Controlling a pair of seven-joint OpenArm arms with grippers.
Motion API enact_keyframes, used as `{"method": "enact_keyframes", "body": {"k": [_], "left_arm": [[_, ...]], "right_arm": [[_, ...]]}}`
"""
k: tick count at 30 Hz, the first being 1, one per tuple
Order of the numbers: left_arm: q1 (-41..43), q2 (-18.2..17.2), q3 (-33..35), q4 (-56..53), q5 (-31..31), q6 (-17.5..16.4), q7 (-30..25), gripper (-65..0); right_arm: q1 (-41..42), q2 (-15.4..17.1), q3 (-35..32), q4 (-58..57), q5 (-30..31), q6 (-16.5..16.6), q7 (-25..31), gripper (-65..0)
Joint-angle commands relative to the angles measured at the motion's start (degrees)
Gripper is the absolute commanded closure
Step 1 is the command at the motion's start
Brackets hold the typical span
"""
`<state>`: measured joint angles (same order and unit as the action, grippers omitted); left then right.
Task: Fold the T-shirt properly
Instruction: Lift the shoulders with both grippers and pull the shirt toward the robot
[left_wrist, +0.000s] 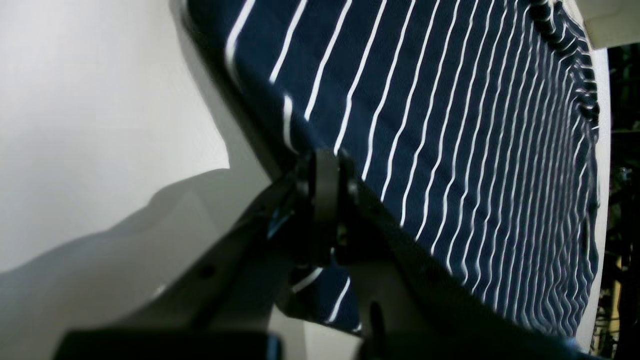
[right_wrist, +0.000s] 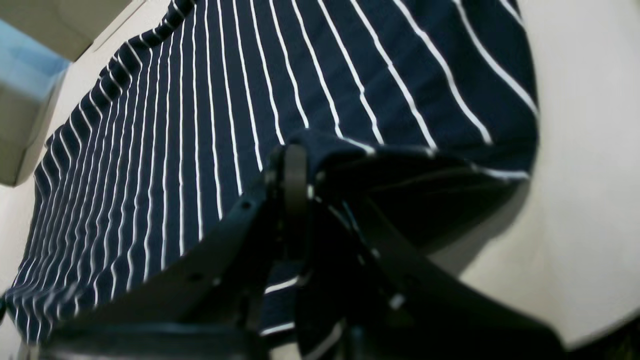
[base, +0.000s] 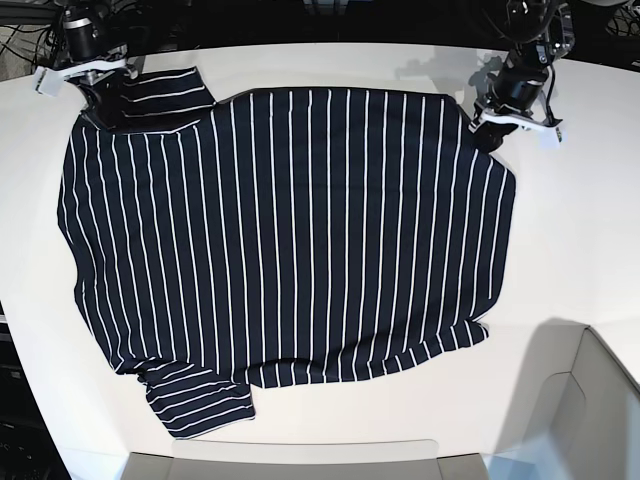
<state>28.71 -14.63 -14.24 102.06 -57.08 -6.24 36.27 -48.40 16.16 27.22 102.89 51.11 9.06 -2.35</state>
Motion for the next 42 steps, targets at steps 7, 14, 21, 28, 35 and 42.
{"method": "enact_keyframes", "body": {"k": [7, 14, 21, 28, 35, 42], "left_arm": [[-2.6, -0.4, -0.4, 1.0, -0.7, -0.4, -0.7, 0.0], [-7.0, -0.4, 0.3, 0.9, -0.7, 7.8, -0.7, 0.0], [-12.0, -0.4, 0.1, 0.5, -0.3, 8.0, 2.0, 0.0], [-19.2, -0.3, 0.3, -5.5, -0.3, 8.0, 4.4, 0.0], [-25.3, -0.5, 0.4, -11.6, -0.2, 8.0, 4.5, 0.0], [-32.2, -2.5, 1.2, -19.4, -0.2, 8.0, 4.6, 0.0]], "right_arm": [[2.6, 2.5, 2.0, 1.0, 0.5, 0.8, 1.4, 0.0], [10.7, 4.0, 8.2, 0.9, 0.5, 0.8, -13.3, 0.0], [21.6, 4.7, 14.5, 0.9, -1.7, 0.8, -28.3, 0.0], [32.8, 4.5, 14.5, 0.7, -11.7, 0.9, -37.5, 0.0], [40.9, 4.5, 10.9, -2.4, -18.6, 5.0, -41.7, 0.0], [46.6, 4.0, 5.3, -7.3, -25.9, 5.5, -41.7, 0.0]]}}
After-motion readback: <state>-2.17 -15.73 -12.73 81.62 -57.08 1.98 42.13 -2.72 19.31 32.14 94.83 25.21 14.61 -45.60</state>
